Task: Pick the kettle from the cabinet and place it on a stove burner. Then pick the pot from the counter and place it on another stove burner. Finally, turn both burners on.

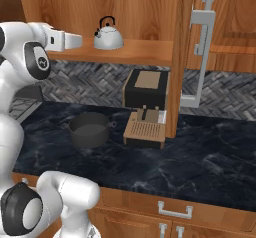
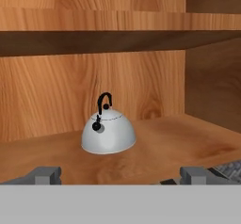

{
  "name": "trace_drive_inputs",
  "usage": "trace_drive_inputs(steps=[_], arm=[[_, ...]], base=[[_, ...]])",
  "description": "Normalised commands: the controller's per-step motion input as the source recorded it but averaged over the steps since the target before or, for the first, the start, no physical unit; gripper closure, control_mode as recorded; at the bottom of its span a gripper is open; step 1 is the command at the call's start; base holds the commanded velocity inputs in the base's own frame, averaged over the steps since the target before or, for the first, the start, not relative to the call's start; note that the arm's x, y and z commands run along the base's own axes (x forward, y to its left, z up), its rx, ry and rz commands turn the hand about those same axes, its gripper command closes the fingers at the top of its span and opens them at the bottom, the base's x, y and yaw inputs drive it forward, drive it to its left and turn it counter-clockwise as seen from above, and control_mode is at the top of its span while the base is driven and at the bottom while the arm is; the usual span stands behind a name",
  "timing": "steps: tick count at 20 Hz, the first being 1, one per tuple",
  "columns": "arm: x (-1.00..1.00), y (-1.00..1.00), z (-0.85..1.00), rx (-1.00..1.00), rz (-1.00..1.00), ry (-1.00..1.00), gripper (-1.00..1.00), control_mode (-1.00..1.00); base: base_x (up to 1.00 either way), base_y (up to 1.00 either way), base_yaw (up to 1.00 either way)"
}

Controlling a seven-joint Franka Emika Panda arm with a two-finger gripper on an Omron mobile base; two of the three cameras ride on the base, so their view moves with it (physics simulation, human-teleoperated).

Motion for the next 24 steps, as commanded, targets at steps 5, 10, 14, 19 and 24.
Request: trace_drive_inputs(steps=[5,10,14,19,24], arm=[[0.13,0.00,0.00,0.00,0.00,0.00,-1.00,-1.00],[0.08,0.00,0.00,0.00,0.00,0.00,-1.00,-1.00],[0.15,0.00,0.00,0.00,0.00,0.00,-1.00,-1.00],[0.22,0.00,0.00,0.00,0.00,0.00,-1.00,-1.00],[0.23,0.00,0.00,0.00,0.00,0.00,-1.00,-1.00]], base=[[0.00,0.00,0.00],[0.00,0.00,0.00],[0.00,0.00,0.00],[0.00,0.00,0.00],[0.00,0.00,0.00]])
